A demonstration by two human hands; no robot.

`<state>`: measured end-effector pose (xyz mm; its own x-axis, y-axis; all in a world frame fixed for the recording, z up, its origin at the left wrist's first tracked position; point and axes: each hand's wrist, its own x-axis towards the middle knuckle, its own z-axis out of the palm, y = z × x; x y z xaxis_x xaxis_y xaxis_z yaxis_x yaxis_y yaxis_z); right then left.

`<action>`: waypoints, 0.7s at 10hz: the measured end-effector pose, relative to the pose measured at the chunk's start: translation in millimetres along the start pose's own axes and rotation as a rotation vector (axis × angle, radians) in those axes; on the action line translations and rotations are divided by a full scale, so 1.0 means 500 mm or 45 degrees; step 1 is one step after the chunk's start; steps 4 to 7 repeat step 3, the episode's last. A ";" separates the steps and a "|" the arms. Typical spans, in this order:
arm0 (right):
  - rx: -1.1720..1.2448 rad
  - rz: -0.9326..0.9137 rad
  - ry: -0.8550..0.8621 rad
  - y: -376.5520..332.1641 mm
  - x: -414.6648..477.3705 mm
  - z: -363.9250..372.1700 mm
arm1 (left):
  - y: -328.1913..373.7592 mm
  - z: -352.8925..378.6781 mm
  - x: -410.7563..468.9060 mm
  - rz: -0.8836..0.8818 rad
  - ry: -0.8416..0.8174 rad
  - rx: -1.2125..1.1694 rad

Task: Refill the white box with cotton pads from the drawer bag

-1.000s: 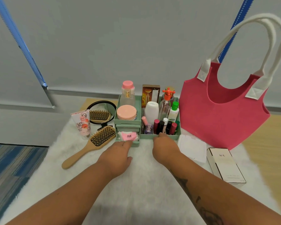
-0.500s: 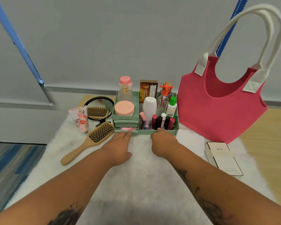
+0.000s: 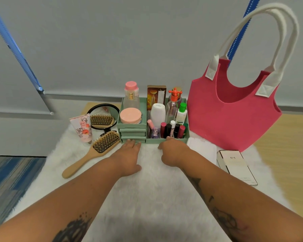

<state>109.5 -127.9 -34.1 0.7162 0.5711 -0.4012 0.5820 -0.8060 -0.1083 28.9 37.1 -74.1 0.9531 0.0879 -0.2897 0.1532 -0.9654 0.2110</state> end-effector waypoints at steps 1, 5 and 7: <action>0.044 -0.013 -0.011 0.003 -0.003 -0.005 | -0.002 -0.010 -0.005 0.012 0.001 -0.011; 0.284 0.012 0.005 0.020 -0.004 -0.012 | -0.025 -0.039 -0.023 -0.001 -0.029 -0.044; 0.284 0.012 0.005 0.020 -0.004 -0.012 | -0.025 -0.039 -0.023 -0.001 -0.029 -0.044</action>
